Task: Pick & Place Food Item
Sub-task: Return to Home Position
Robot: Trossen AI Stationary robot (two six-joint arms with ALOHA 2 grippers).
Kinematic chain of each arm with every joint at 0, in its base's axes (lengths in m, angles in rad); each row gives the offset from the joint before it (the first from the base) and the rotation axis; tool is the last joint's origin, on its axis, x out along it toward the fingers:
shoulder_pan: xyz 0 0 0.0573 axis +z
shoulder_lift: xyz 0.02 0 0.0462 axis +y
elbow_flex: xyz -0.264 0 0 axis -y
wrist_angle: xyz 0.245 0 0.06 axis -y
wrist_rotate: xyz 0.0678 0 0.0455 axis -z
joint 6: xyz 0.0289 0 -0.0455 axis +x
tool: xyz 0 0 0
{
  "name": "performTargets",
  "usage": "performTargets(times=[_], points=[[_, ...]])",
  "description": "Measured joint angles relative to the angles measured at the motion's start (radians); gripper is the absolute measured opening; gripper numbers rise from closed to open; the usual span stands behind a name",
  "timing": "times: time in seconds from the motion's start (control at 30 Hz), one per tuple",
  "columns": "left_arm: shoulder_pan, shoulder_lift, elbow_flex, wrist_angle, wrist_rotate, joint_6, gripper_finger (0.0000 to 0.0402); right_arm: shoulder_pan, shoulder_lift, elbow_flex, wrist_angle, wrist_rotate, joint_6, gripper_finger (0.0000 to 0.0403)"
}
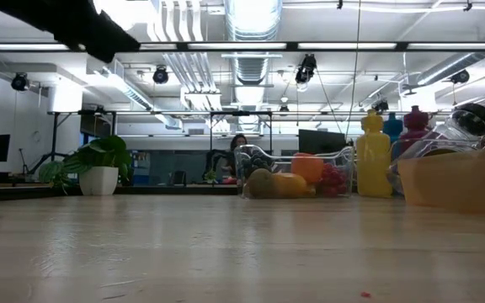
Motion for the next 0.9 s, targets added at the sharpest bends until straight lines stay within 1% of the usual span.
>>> performTargets(times=[0.1, 0.17, 0.43, 0.57, 0.9], points=[[0.0, -0.048, 0.004, -0.004, 0.0, 0.033, 0.0019, 0.0, -0.05, -0.026, 0.0, 0.0, -0.002, 0.0008], [0.0, -0.098, -0.003, -0.008, 0.0, 0.047, 0.0007, 0.0, -0.085, -0.05, 0.001, 0.001, -0.002, 0.0008], [0.0, -0.338, -0.093, -0.019, 0.001, 0.049, 0.0003, 0.0, -0.263, -0.14, 0.001, 0.002, 0.012, 0.0008], [0.0, -0.454, -0.14, -0.013, 0.0, 0.048, 0.0002, 0.0, -0.351, -0.171, 0.003, 0.003, -0.01, 0.0008], [0.0, -0.699, -0.233, -0.001, 0.001, 0.055, 0.0001, 0.0, -0.549, -0.246, 0.005, 0.003, -0.022, 0.0008]])
